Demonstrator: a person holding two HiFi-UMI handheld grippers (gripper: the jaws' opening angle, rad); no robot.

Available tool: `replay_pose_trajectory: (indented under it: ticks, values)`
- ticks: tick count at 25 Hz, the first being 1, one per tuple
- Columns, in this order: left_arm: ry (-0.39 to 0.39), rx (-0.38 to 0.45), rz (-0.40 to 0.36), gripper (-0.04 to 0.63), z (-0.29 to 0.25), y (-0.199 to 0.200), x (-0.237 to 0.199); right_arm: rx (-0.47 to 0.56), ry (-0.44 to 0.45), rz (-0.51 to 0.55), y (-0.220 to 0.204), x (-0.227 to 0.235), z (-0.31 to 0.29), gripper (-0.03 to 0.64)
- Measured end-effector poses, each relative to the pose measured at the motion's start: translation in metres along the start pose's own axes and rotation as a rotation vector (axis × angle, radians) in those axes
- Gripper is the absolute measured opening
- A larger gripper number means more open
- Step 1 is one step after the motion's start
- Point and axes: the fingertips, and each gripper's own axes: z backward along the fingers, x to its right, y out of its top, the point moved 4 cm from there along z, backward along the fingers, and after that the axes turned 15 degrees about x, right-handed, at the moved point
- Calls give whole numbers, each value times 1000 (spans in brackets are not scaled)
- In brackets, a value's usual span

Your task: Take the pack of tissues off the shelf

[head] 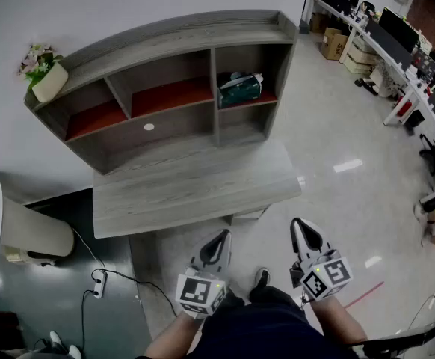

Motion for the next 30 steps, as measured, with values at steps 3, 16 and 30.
replay_pose_trajectory:
  ticks: [3,16,30]
  values:
    - [1,55,-64,17,10,27,16,1,10,-3,5,-5,20,11]
    - [104,84,-122,17,14,46,53,40,52,-25,26,22,57,11]
    - [180,92,-175,17,-16,39,100,48,78,-81,37,89,75,11]
